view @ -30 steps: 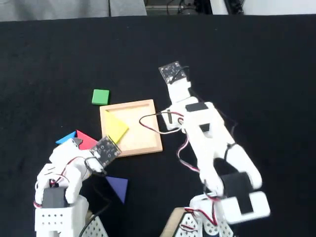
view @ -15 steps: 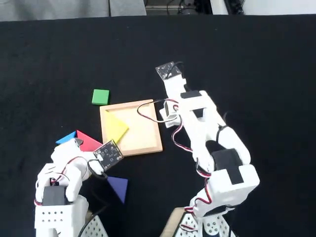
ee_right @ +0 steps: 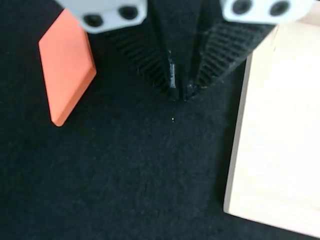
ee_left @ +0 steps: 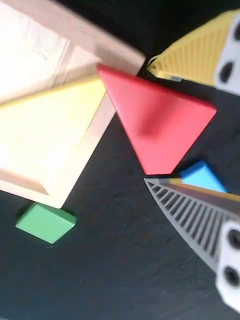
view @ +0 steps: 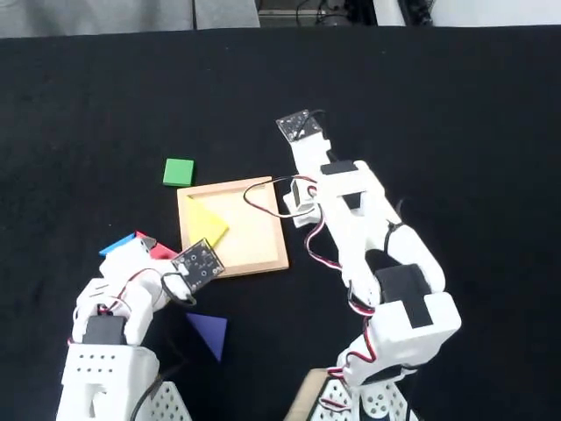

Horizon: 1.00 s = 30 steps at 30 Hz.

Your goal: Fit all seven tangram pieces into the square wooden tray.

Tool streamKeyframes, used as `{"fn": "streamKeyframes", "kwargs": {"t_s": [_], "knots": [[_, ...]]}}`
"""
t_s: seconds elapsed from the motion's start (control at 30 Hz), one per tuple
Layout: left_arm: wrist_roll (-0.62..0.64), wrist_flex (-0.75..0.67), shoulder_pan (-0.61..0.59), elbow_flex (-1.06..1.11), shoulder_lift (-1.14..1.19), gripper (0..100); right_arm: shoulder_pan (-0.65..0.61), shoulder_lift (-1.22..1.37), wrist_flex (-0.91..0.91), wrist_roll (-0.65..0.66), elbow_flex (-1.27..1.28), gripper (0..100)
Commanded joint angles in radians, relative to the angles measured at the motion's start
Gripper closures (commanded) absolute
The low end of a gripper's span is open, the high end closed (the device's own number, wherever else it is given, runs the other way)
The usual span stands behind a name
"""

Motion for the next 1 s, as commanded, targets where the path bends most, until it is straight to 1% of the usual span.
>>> {"fn": "streamKeyframes", "kwargs": {"t_s": [0.0, 0.13, 0.27, 0.37, 0.43, 0.57, 0.63, 0.7, 0.87, 0.97], "knots": [[0.011, -0.143, 0.012, 0.015, 0.126, 69, 0.017, -0.005, 0.005, 0.012, -0.050, 98.7], [0.006, -0.221, 0.010, 0.007, 0.221, 69, 0.017, -0.005, 0.005, 0.014, -0.050, 98.7], [-0.008, -0.255, -0.004, 0.005, 0.258, 71, 0.017, -0.005, 0.005, 0.014, -0.050, 98.7], [-0.100, -0.256, -0.033, 0.007, 0.264, 76, 0.017, -0.005, 0.005, 0.014, -0.050, 98.7], [-0.137, -0.253, -0.056, 0.007, 0.267, 79, 0.017, -0.005, 0.005, 0.014, -0.050, 98.7], [-0.140, -0.250, -0.062, 0.007, 0.269, 75, 0.017, -0.005, 0.005, 0.014, -0.050, 98.7], [-0.140, -0.250, -0.061, 0.007, 0.269, 75, 0.017, -0.005, 0.005, 0.014, -0.050, 98.7], [-0.140, -0.250, -0.061, 0.007, 0.269, 77, 0.017, -0.005, 0.005, 0.014, -0.050, 98.7], [-0.140, -0.249, -0.021, 0.007, 0.269, 87, 0.017, -0.005, 0.005, 0.014, -0.050, 98.7], [-0.106, -0.247, 0.010, 0.007, 0.264, 90, 0.017, -0.005, 0.005, 0.014, -0.048, 98.7]]}}
